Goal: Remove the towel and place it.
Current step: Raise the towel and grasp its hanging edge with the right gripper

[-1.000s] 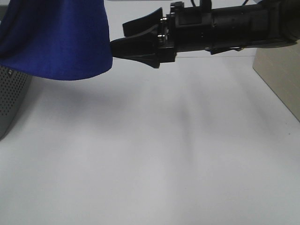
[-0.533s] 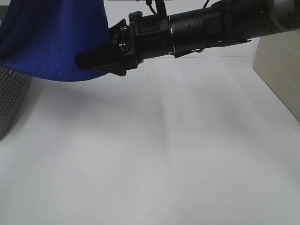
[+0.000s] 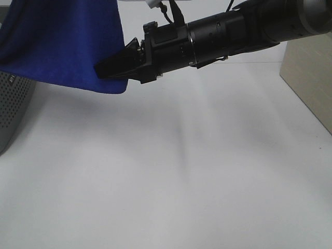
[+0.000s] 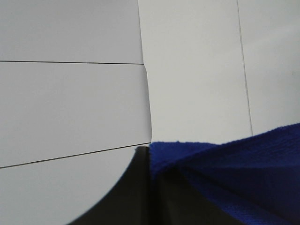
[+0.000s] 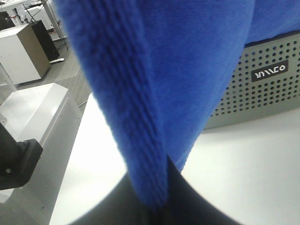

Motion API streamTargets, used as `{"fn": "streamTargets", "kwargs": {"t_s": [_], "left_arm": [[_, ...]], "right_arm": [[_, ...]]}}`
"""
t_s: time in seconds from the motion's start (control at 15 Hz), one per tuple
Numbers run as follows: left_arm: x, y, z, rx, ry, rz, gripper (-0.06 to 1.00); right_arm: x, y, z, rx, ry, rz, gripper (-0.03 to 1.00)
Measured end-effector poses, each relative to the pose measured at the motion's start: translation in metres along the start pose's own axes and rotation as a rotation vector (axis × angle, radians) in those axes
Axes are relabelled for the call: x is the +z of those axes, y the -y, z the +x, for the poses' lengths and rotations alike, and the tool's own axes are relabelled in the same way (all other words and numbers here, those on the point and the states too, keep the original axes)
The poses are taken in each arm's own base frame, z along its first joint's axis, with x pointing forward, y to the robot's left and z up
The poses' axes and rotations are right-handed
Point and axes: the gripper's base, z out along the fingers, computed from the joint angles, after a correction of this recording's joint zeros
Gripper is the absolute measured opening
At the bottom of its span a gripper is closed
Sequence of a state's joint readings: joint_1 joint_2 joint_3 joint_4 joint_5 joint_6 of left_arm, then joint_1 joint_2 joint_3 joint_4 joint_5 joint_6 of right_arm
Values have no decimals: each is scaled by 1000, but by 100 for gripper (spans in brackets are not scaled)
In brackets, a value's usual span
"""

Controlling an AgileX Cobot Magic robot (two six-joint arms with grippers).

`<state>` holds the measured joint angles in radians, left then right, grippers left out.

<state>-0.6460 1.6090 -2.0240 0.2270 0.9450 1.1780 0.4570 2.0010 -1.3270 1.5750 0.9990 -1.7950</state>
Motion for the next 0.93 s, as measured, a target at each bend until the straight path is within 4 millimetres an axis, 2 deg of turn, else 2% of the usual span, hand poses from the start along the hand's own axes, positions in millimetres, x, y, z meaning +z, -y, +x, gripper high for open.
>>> {"fn": "streamTargets", "kwargs": {"t_s": [0.13,0.33,0.53,0.67,0.8,0.87,0.93], "left_arm": [[0,0,0,0,0,0,0],[0,0,0,-34,4,2,0],[0,0,-2,-123,17,3,0],[0,-3,-4,-204,42,-34,0],[1,-7,-6,-273,72,-71,0],[11,-8,-9,-304,96,-101,0],[19,-8,-11,-311,108,-114,0]], "right_arm": [[0,-1,0,44,2,-16,2],[-2,0,-1,225,-36,37,2],[-14,-10,-15,359,-84,117,2],[-33,-19,-27,444,-144,190,2],[-65,-23,-47,471,-174,300,2],[-96,-29,-72,451,-232,428,2],[-108,-32,-85,423,-284,487,2]]}}
